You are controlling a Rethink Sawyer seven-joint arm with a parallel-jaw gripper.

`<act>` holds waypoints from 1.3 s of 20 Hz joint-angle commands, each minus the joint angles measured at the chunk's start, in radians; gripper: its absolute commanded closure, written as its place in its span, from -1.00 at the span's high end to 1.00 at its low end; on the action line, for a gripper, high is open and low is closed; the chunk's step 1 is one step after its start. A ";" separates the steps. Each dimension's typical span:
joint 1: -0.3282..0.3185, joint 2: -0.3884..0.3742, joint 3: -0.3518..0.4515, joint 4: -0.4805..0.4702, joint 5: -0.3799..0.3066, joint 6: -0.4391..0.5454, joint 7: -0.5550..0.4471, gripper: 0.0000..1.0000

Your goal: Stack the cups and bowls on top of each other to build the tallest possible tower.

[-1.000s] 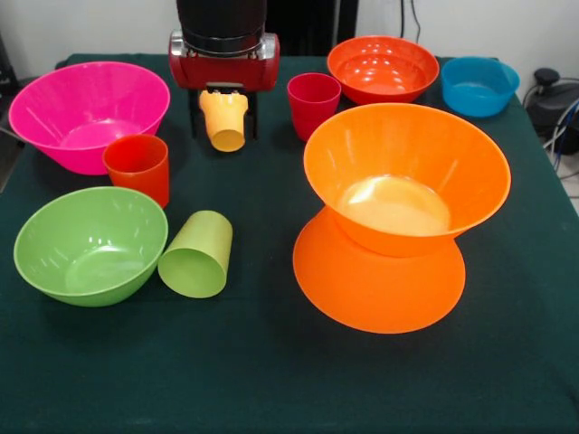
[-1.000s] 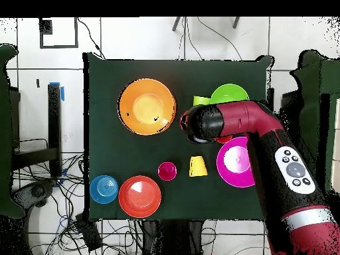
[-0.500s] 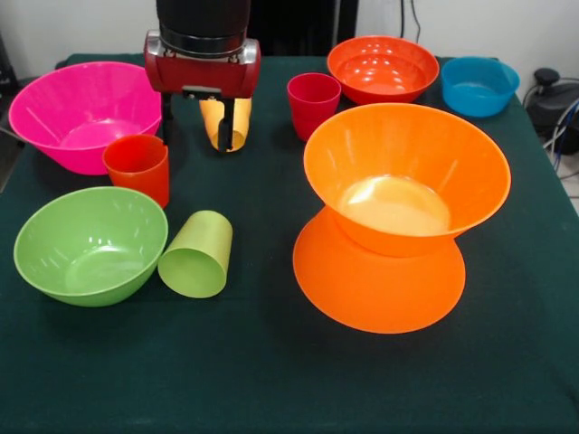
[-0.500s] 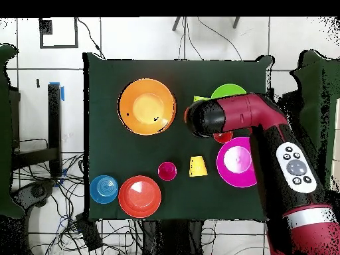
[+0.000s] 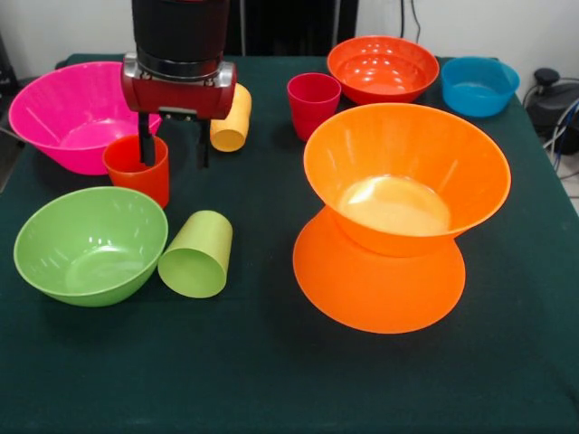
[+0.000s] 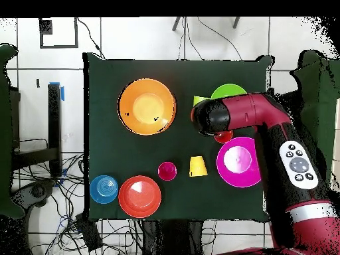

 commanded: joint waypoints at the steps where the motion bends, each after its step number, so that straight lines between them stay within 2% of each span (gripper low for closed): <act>1: -0.029 0.098 0.034 -0.063 -0.084 -0.006 -0.359 1.00; 8: -0.047 0.080 0.043 -0.037 -0.062 0.011 -0.359 1.00; 14: -0.061 0.013 0.034 0.085 -0.040 -0.041 -0.274 1.00; 26: -0.049 -0.038 0.033 0.166 -0.021 -0.058 -0.192 1.00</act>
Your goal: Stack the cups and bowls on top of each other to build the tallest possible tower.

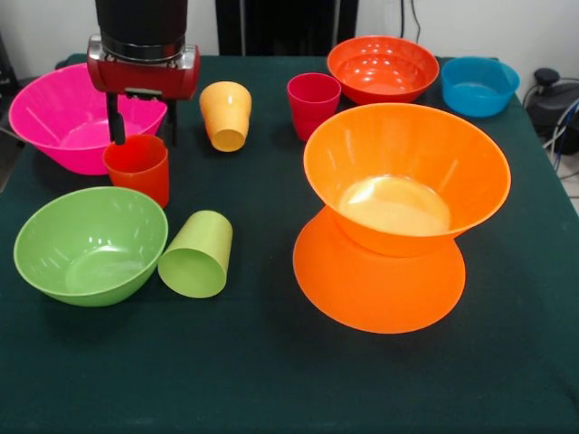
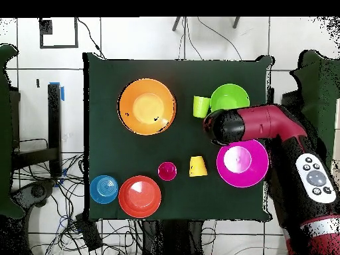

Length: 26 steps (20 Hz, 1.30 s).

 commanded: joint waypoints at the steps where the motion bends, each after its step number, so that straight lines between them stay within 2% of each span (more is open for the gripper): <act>1: 0.022 -0.003 0.032 0.095 -0.013 -0.059 -0.146 1.00; 13: 0.010 0.053 -0.002 0.107 -0.012 -0.063 -0.107 1.00; 17: 0.006 0.088 -0.007 0.089 -0.020 -0.064 -0.114 1.00; 26: -0.006 0.116 -0.016 0.087 -0.038 -0.079 -0.117 1.00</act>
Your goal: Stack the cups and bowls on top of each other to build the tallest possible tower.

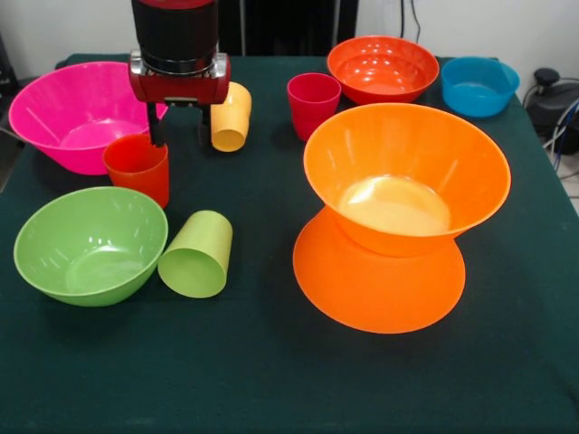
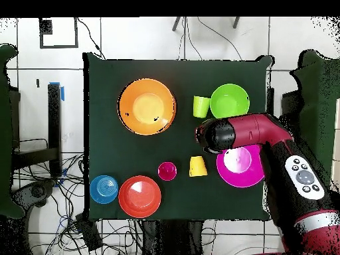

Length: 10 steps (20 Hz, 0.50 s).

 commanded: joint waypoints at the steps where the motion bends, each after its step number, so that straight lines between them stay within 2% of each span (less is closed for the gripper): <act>1: -0.002 0.071 -0.018 0.024 -0.047 -0.062 -0.117 1.00; 10: -0.009 0.078 -0.018 0.013 -0.055 -0.063 -0.129 1.00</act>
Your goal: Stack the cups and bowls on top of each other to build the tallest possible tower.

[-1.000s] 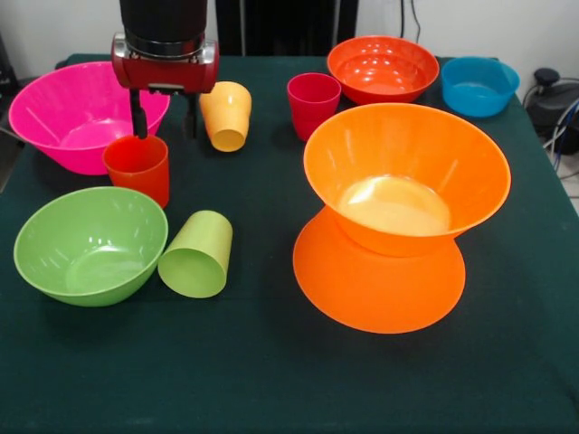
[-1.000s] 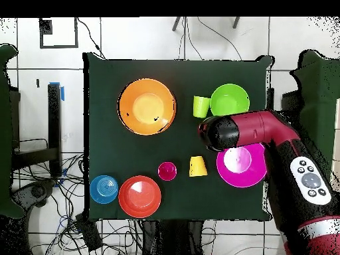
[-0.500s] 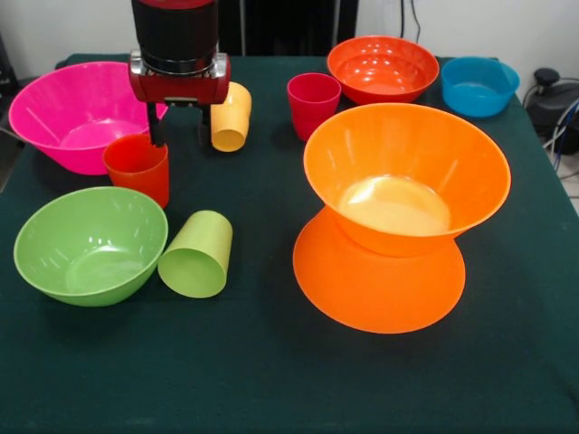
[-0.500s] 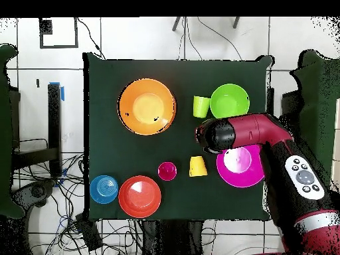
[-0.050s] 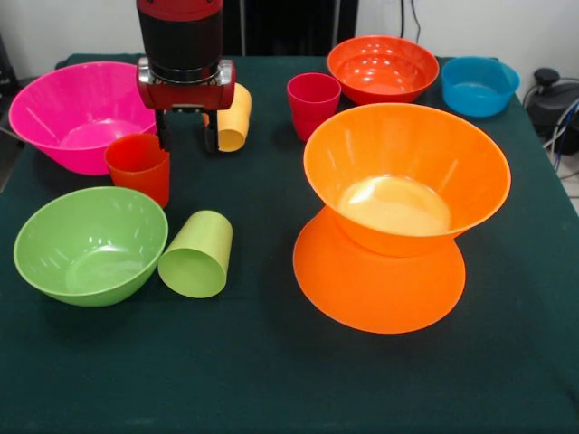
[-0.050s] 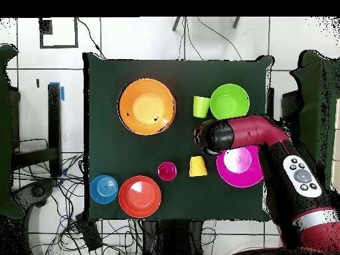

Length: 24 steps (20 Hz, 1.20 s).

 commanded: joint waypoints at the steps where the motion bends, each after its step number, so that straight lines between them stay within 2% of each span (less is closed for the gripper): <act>1: -0.004 0.051 -0.019 0.012 -0.059 -0.064 -0.128 1.00; 7: -0.004 0.045 -0.024 0.007 -0.074 -0.073 -0.129 1.00; 24: -0.027 -0.013 0.004 0.007 -0.038 -0.012 -0.187 1.00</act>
